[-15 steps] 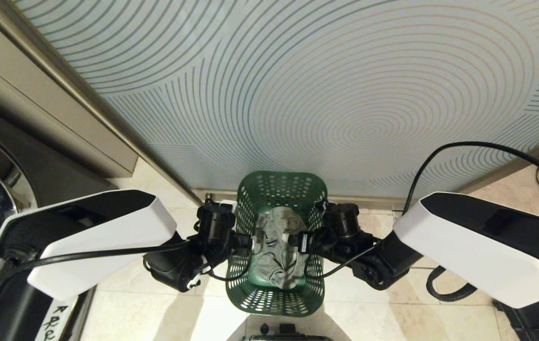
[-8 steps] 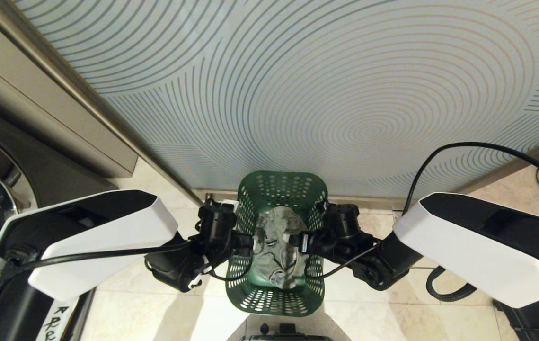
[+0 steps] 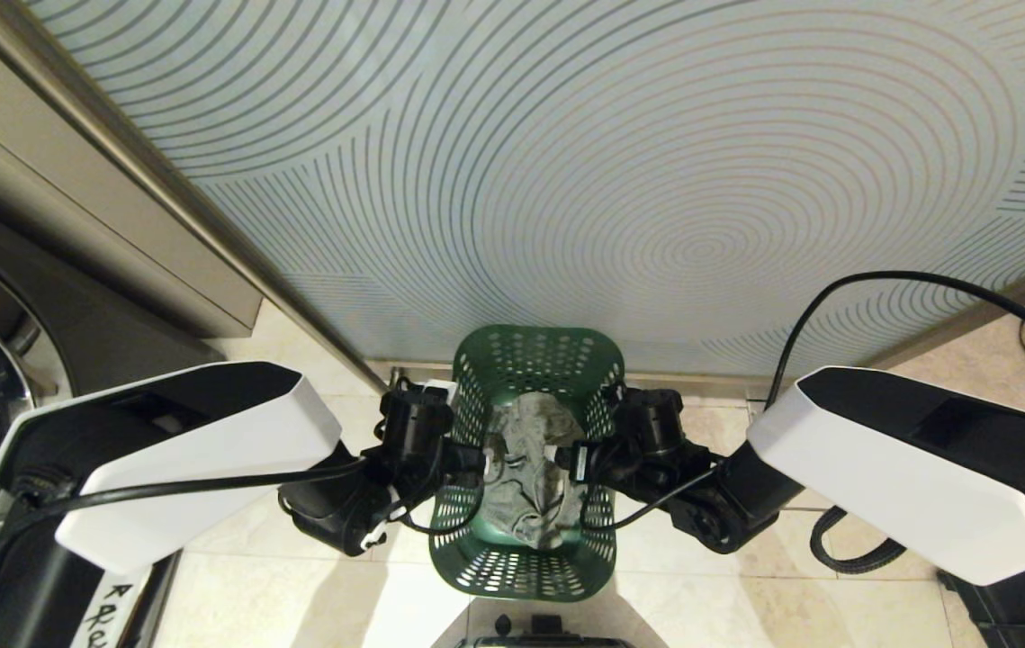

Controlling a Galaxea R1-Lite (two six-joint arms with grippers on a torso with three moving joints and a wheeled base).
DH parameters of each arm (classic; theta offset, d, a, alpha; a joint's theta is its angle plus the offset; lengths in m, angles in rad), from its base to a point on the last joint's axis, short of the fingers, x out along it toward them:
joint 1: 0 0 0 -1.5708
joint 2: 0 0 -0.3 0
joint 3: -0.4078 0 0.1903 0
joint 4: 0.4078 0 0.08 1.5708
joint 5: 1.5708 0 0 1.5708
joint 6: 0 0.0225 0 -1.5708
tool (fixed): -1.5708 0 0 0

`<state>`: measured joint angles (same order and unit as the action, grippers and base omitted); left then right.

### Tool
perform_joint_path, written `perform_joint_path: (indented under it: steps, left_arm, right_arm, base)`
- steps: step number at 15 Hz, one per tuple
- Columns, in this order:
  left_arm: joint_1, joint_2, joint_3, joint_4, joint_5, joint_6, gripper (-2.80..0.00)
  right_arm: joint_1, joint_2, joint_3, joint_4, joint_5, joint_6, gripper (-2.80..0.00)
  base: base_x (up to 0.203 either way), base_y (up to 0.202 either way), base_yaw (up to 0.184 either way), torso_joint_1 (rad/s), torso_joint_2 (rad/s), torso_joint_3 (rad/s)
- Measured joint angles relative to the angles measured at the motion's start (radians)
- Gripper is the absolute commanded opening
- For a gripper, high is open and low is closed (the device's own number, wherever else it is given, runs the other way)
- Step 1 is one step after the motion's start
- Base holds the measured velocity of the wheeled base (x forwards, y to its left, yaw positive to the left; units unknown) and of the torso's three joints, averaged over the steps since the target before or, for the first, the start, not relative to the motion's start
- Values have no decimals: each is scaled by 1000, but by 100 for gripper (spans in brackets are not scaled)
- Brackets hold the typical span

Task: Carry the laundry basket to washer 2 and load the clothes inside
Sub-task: Pick up the clothes basket and put it beside the washing machine

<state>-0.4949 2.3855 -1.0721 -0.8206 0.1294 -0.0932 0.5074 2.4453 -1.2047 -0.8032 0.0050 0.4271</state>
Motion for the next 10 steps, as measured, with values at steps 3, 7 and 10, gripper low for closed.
perform_joint_path:
  steps: [3,7,10]
  left_arm:
    - [-2,0,-1,0,0,0,-280]
    - [-4,0,-1,0,1,0,-280]
    - [-10,1,-1,4,8,1,-280]
  right_arm:
    - [0,0,-4,0,-4,0,-280]
    - [0,0,-4,1,-4,2,-280]
    - [-1,-4,28,-3,-26,3,-280]
  base:
    - [0,0,0,0,0,0]
    - [0,0,0,0,0,0]
    - [0,0,0,0,0,0]
